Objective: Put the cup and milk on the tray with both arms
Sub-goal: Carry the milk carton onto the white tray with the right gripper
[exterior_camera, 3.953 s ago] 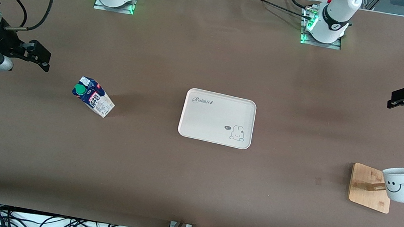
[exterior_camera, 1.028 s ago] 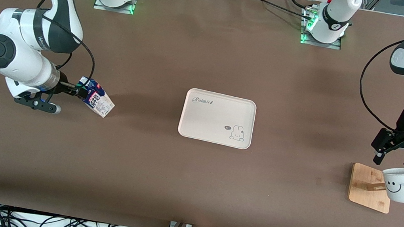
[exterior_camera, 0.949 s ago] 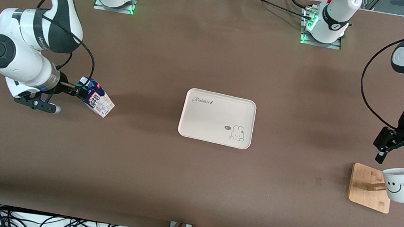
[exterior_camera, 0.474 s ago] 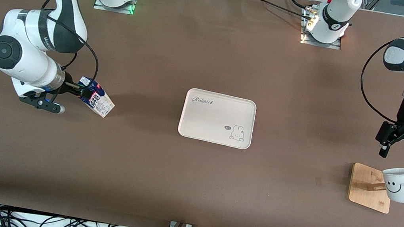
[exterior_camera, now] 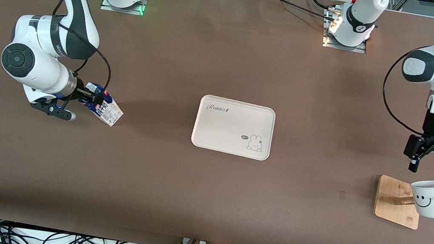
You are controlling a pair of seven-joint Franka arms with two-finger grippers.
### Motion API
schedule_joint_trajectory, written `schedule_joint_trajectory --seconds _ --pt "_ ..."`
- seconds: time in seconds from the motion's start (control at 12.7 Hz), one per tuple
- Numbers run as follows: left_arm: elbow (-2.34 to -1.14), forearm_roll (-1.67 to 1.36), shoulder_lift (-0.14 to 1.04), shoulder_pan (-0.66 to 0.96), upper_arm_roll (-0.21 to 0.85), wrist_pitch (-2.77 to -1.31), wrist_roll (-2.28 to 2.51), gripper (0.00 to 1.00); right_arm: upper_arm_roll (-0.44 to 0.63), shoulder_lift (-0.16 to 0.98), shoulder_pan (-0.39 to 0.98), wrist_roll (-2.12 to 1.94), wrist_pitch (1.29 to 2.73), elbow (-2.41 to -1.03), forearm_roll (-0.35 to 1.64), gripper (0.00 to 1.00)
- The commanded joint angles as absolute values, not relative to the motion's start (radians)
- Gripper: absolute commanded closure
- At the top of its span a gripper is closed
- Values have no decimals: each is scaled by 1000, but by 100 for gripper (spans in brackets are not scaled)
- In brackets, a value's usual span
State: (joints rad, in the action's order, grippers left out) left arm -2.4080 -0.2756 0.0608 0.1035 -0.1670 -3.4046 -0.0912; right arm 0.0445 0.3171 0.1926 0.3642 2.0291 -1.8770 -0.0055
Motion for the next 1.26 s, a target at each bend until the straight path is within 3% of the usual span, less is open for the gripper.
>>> schedule_joint_trajectory --seconds 0.0,0.08,0.24,0.55,0.71,0.95,1.19 --pt "-2404 -331 107 133 -172 -3476 -88 0 29 281 195 382 2033 -1905 8 61" --pt "-2401 -334 127 135 -170 -3493 -65 0 26 281 195 379 2031 -1899 8 69" --pt "-2396 -333 158 140 -172 -3494 -45 0 23 279 195 359 2017 -1859 6 69" --pt "-2343 -333 210 140 -172 -3494 -21 0 -86 296 222 377 1864 -1659 12 69" --pt "-2306 -325 227 138 -172 -3494 -23 0 -97 345 311 444 1881 -1602 67 69" --pt "-2264 -324 265 133 -172 -3493 -23 0 -97 503 486 602 1897 -1398 83 69" --pt "-2238 -319 271 133 -172 -3493 -26 0 -97 597 607 739 2017 -1330 81 69"
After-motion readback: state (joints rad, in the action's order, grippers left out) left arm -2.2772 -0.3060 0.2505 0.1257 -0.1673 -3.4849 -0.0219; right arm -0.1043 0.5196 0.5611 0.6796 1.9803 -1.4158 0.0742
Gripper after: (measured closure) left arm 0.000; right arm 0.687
